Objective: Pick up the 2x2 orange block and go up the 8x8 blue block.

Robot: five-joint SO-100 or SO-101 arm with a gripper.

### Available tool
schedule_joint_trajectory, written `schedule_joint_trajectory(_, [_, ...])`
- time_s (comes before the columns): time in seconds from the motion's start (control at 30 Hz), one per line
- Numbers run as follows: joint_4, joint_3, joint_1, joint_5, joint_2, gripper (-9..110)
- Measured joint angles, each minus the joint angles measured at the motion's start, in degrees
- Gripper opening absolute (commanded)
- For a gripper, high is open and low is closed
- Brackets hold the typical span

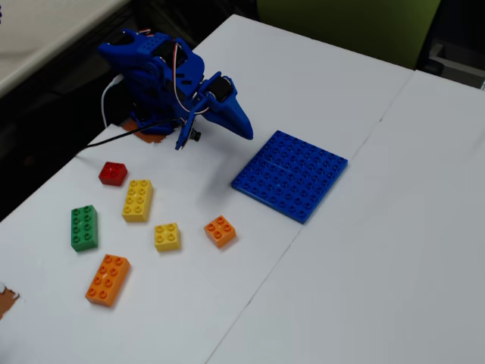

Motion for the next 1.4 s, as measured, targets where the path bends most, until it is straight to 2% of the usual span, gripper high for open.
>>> schedule_joint_trajectory(1.0, [-0.1,0.0,0.0,-0.2,0.0,0])
schedule_joint_trajectory(1.2, [-4.3,-0.7,0.5,-6.2,-1.1,0])
schedule_joint_trajectory(1.4, [-6.5,-7.7,1.9,-7.8,-10.5,0])
